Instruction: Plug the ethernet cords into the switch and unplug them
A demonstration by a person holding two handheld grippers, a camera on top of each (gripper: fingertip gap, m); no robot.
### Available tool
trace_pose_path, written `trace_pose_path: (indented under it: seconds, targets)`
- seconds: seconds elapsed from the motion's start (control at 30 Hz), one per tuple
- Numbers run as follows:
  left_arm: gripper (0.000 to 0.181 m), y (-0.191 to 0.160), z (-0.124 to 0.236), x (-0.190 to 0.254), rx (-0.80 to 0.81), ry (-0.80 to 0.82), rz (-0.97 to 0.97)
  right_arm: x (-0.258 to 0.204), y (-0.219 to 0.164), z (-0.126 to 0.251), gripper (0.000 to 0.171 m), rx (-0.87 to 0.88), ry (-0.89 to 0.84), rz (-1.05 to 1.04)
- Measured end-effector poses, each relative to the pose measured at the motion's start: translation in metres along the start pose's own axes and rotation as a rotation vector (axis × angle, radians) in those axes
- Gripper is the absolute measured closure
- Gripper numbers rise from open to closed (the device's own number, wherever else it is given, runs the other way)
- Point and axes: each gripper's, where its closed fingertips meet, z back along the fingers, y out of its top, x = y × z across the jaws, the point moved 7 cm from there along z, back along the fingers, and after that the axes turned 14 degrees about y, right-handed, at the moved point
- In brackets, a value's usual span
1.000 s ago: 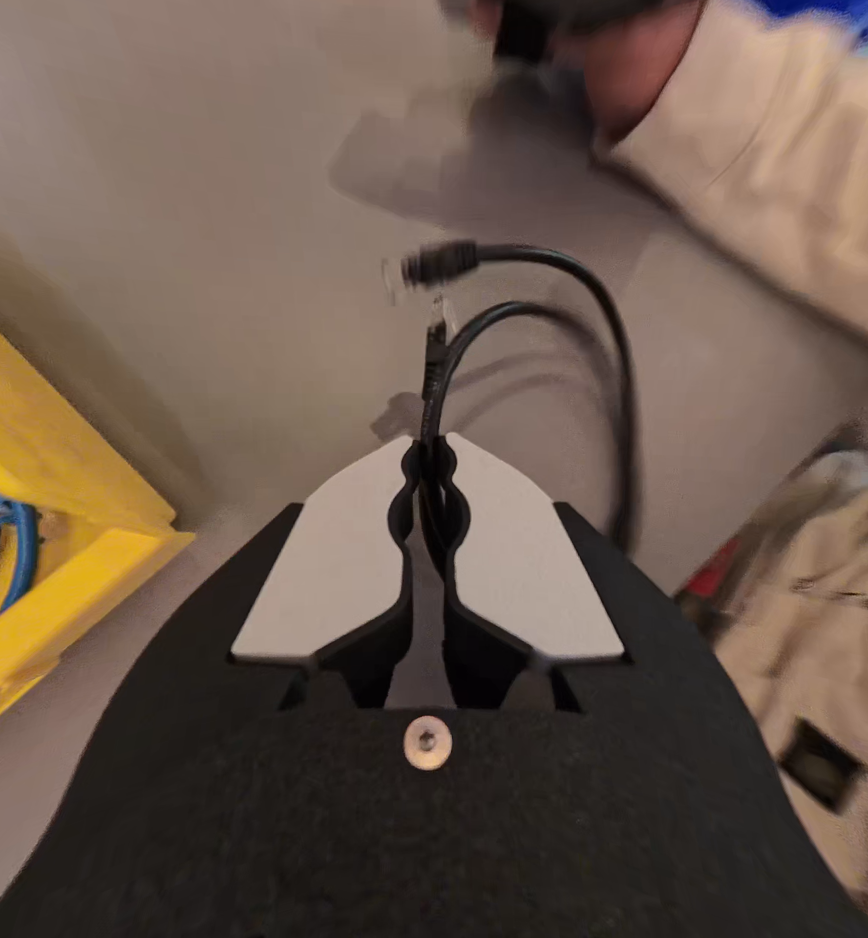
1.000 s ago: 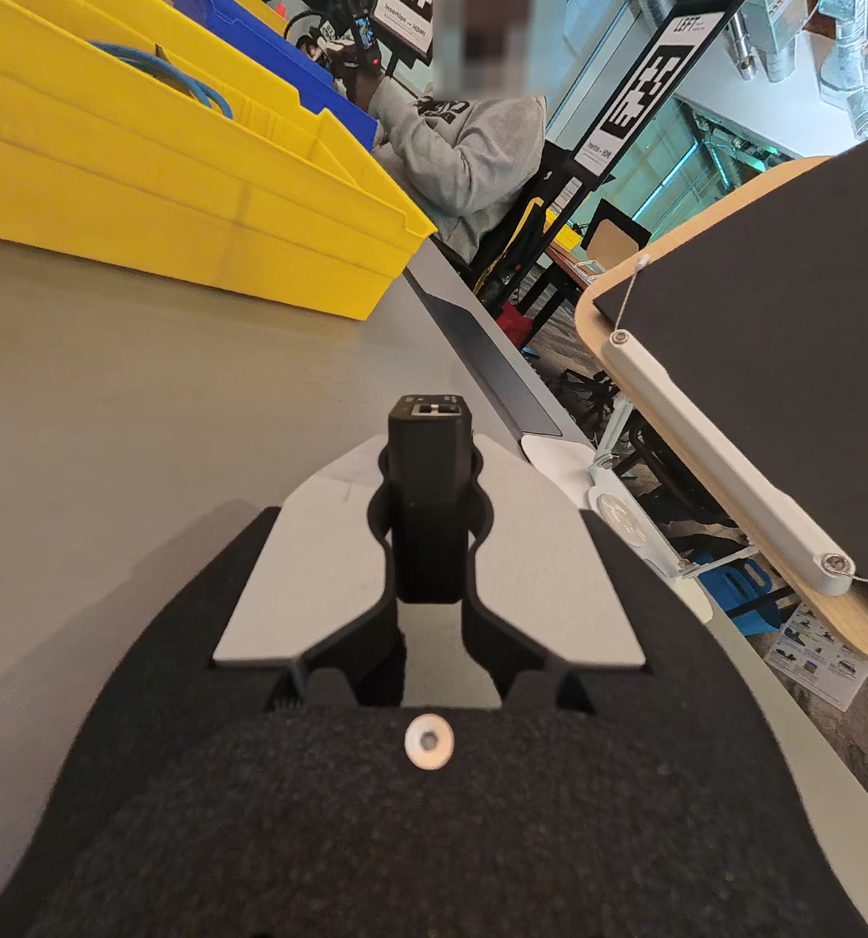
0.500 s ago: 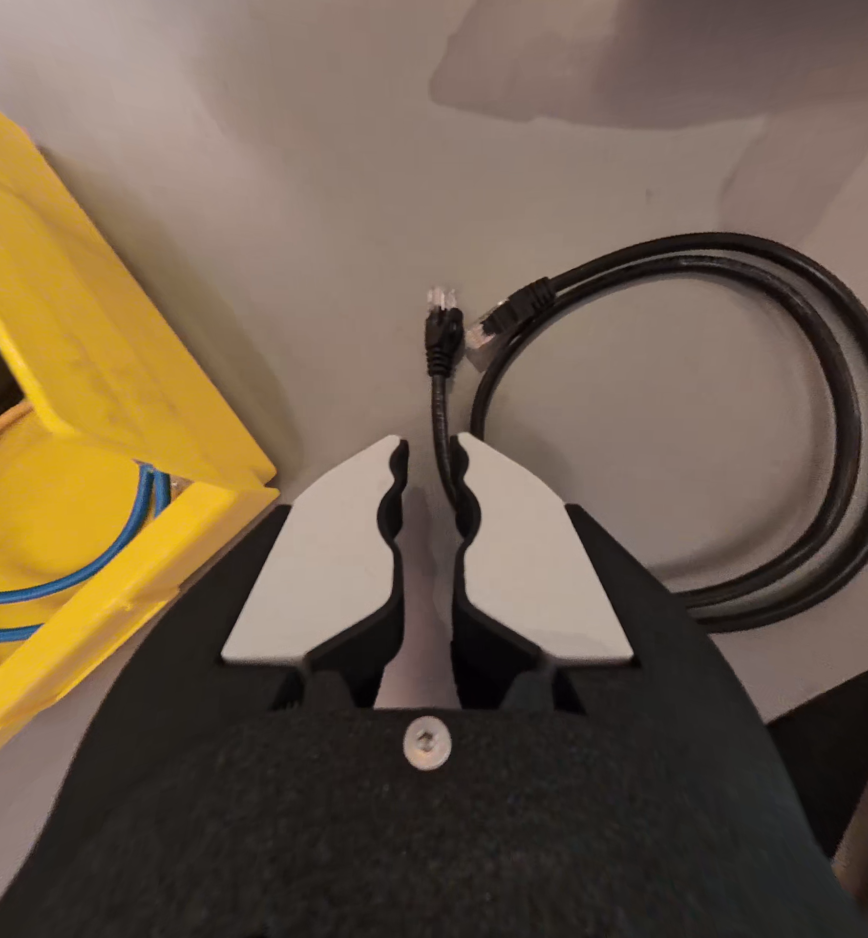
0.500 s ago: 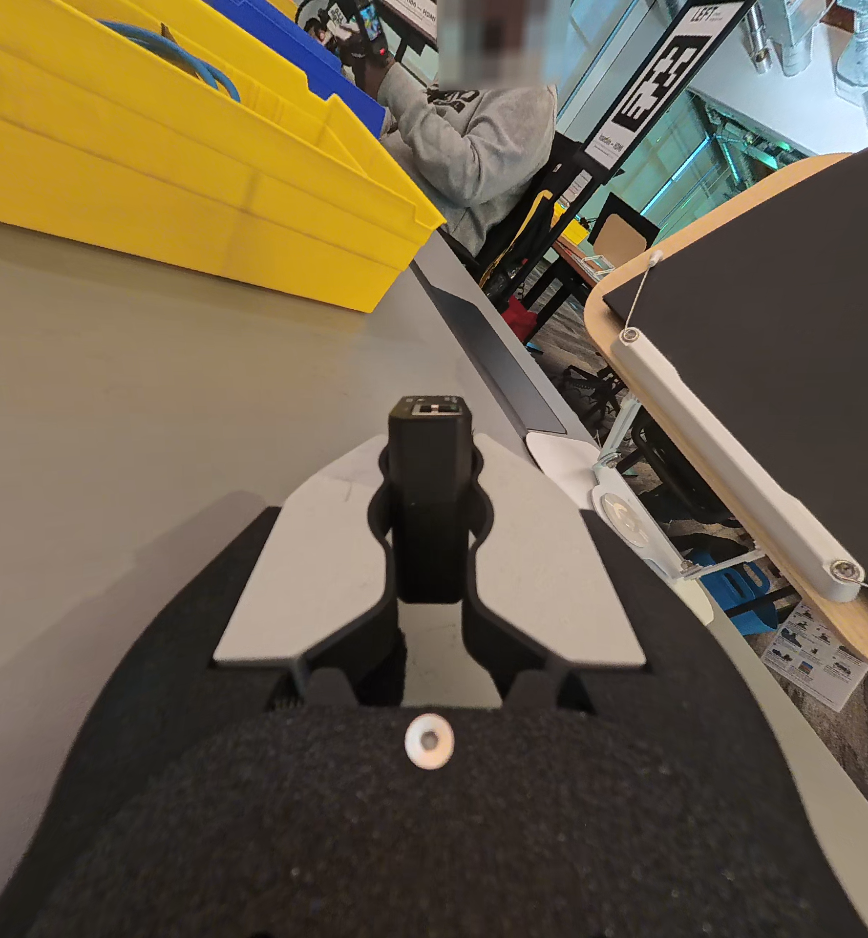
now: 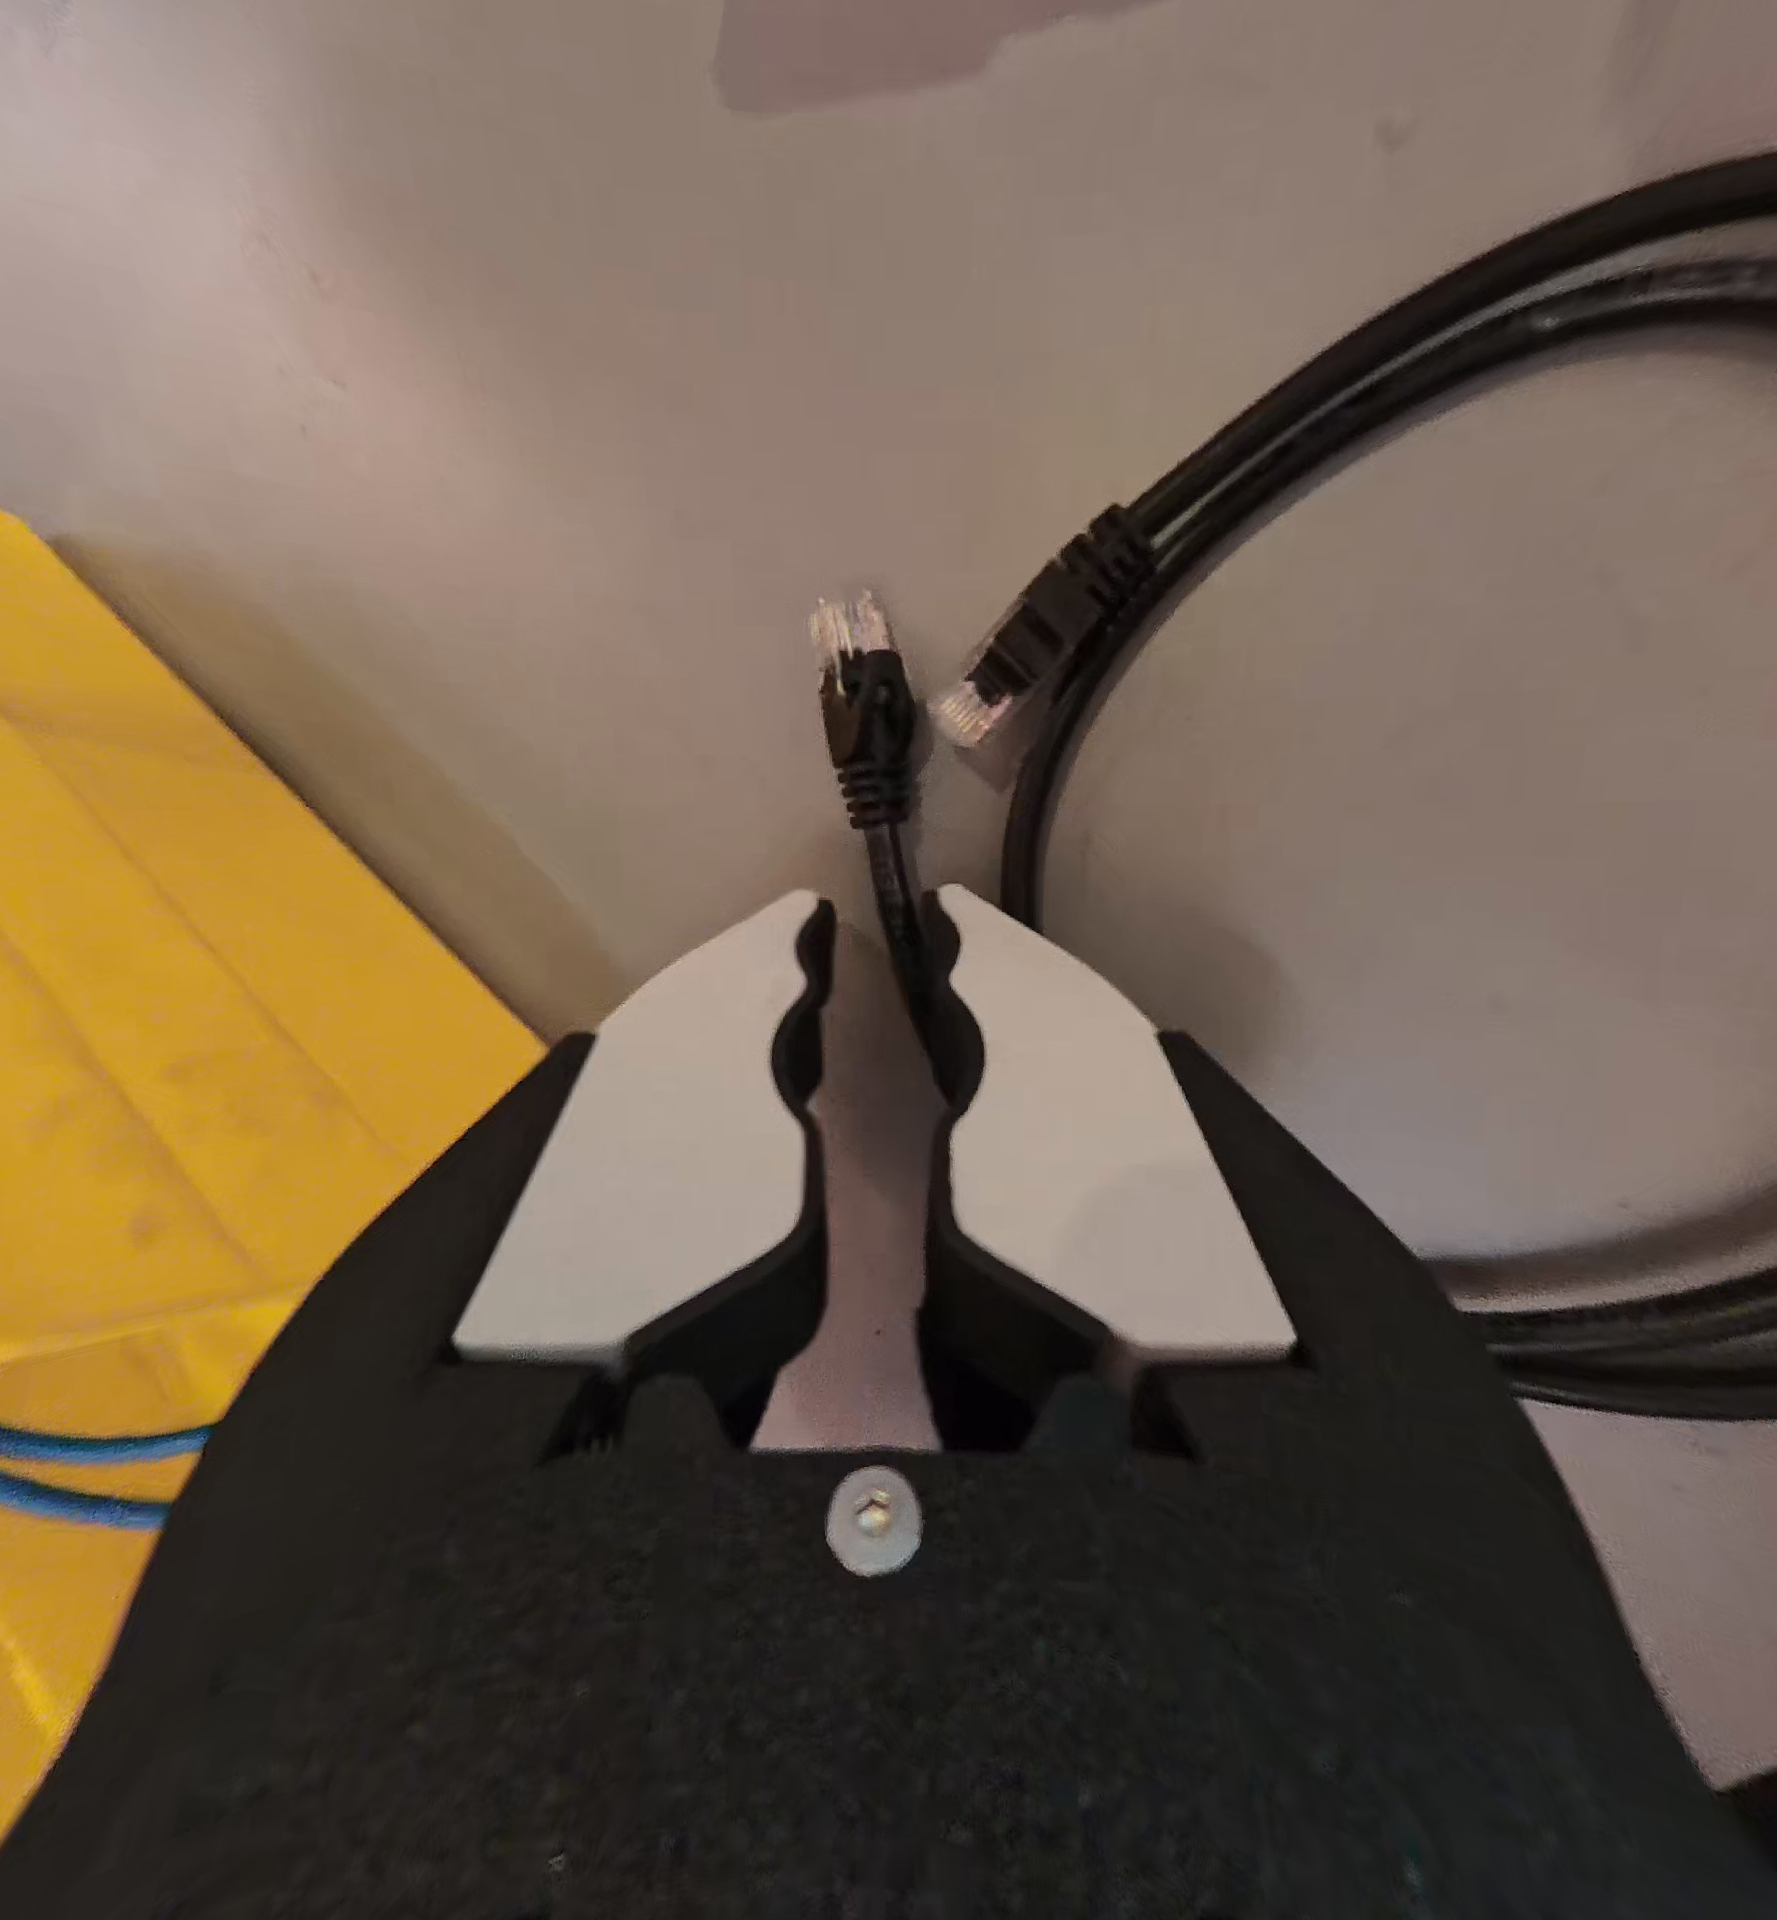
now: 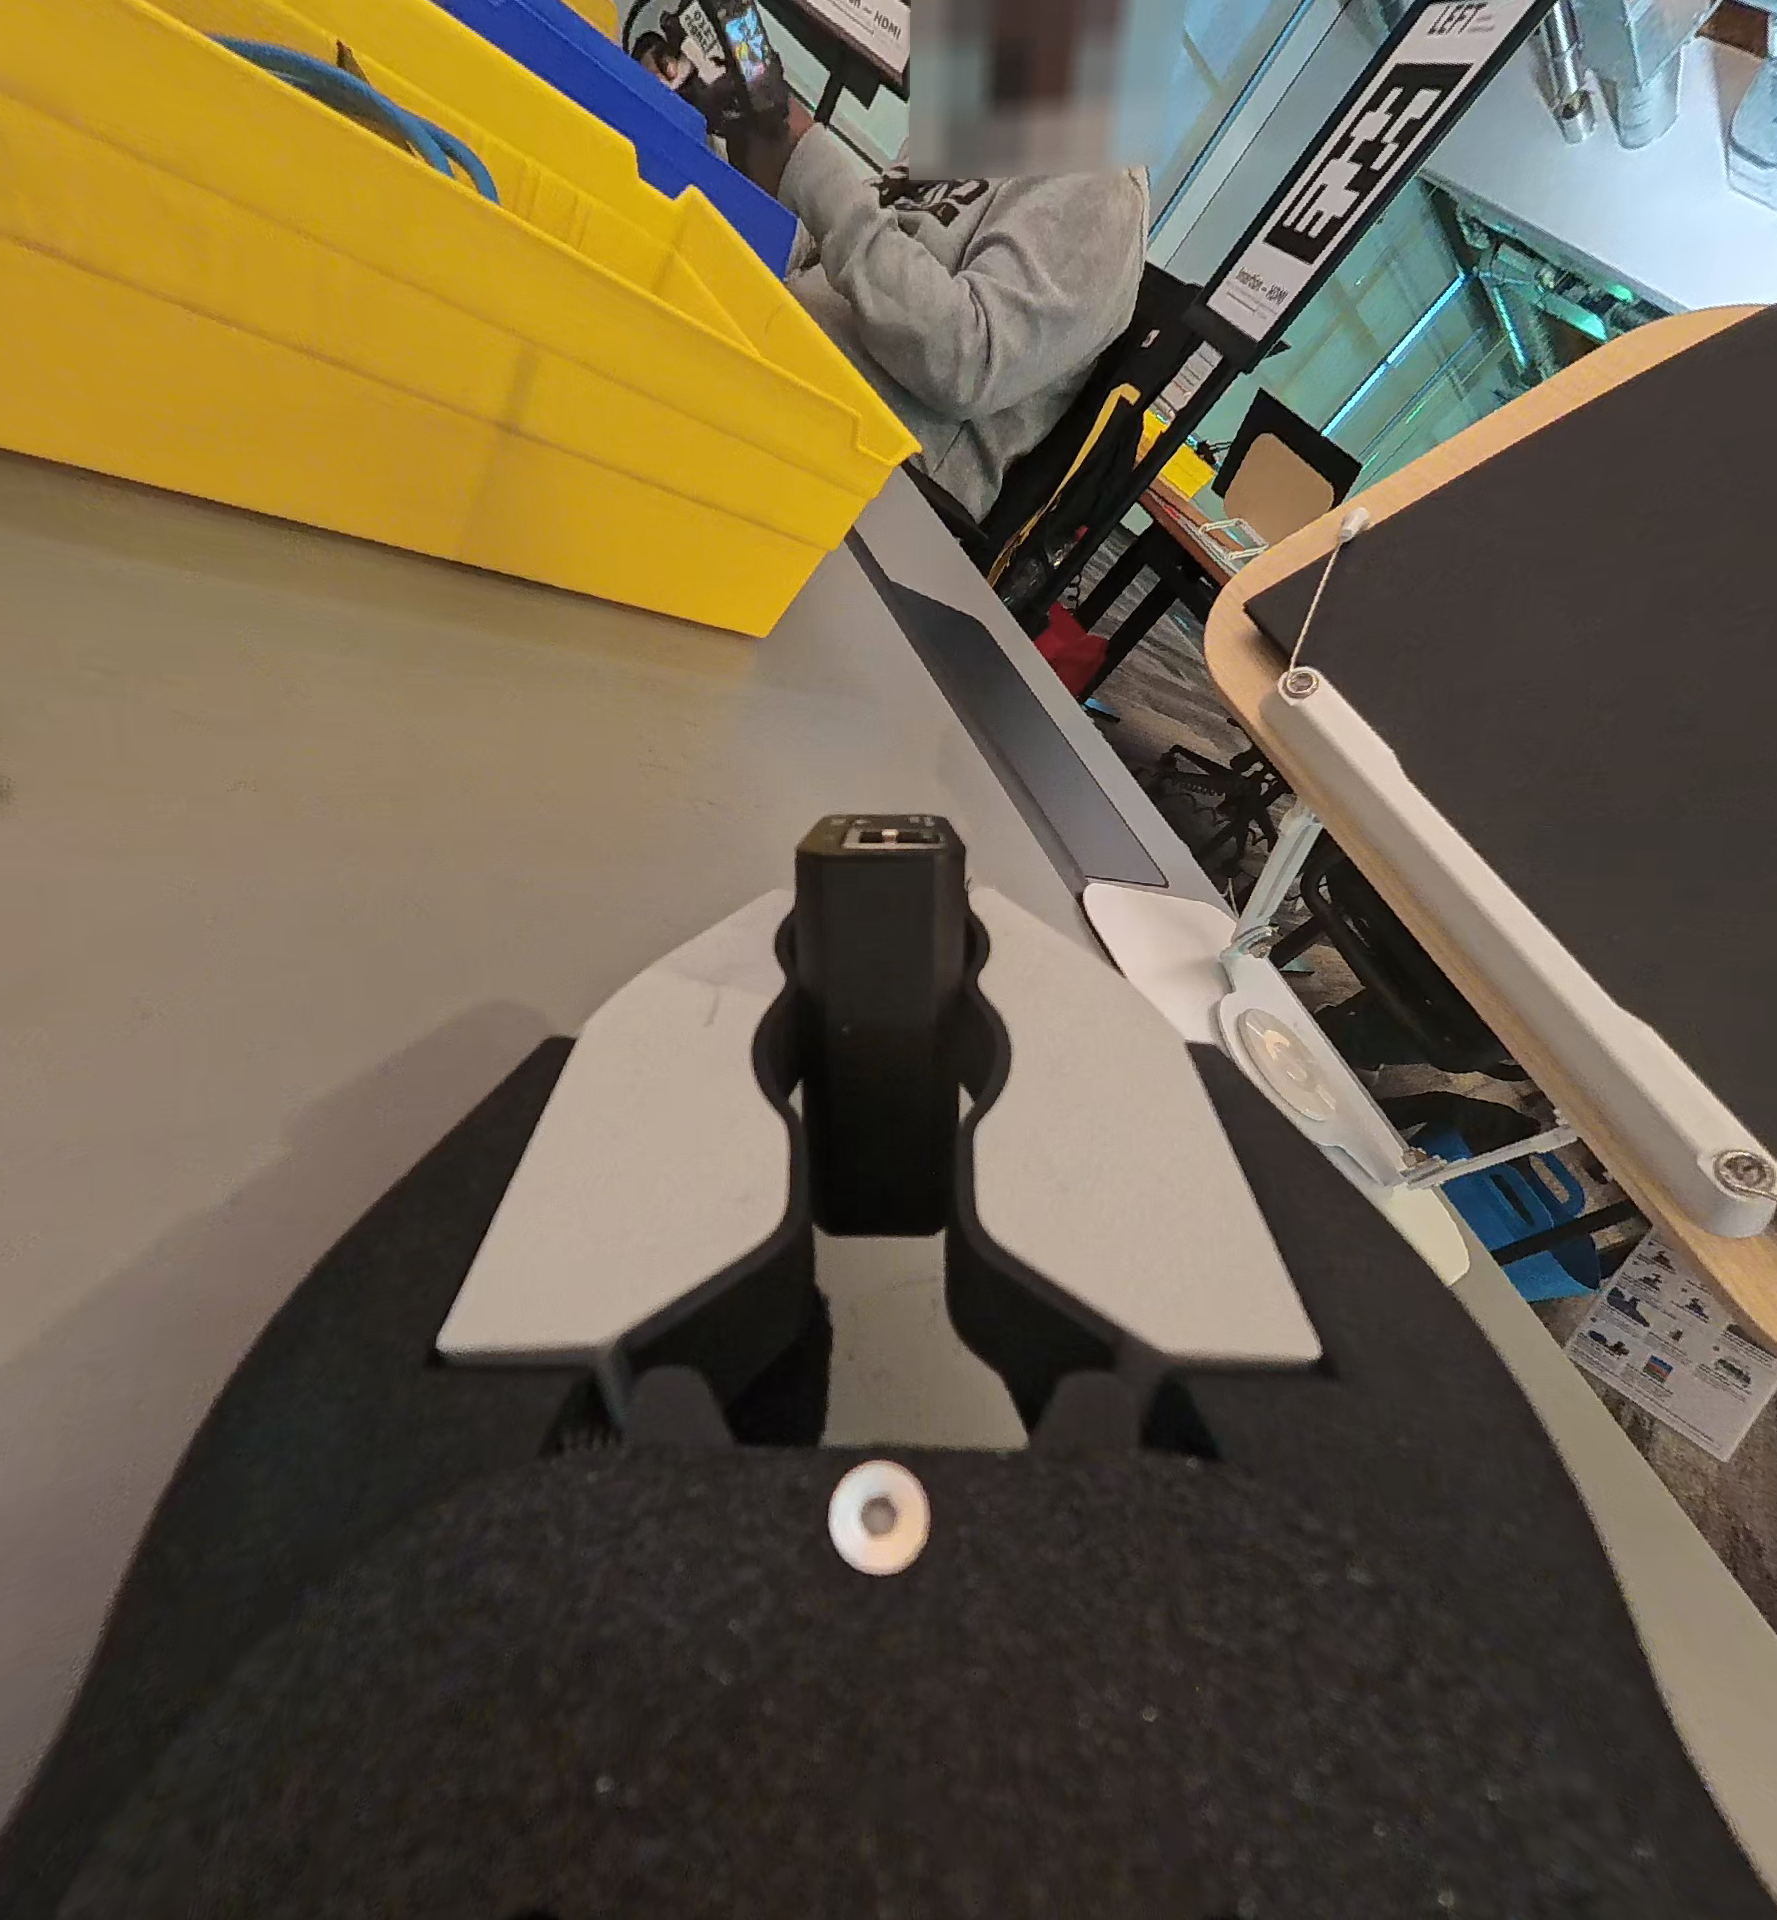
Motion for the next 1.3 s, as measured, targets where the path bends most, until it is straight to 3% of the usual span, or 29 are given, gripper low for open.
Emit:
trace_pose_path:
  seconds: [0.03,0.17,0.33,0.47,0.63,0.8,1.3]
  targets:
    - [0.173,0.000,0.000,0.003,0.018,-0.014,-0.008,0.000,0.000,0.000,0.146,0.000,0.001,0.000]
    - [0.175,-0.002,-0.001,0.008,0.112,0.048,-0.037,-0.001,0.000,-0.001,0.146,-0.003,0.006,0.003]
    - [0.175,-0.003,-0.003,0.004,0.100,0.003,0.049,-0.002,0.001,-0.001,0.146,-0.006,0.002,0.021]
    - [0.176,0.006,0.007,-0.009,0.116,-0.206,0.231,-0.004,0.006,0.000,0.146,0.004,-0.019,0.070]
    - [0.176,0.051,0.039,-0.054,0.229,-0.486,0.414,-0.015,0.018,0.004,0.146,0.055,-0.070,0.239]
    - [0.176,0.088,0.025,-0.071,0.072,-0.760,0.489,-0.026,0.024,0.003,0.146,0.016,-0.135,0.415]
    - [0.176,0.115,0.004,-0.081,-0.155,-0.959,0.385,-0.041,0.028,0.002,0.146,-0.024,-0.164,0.607]
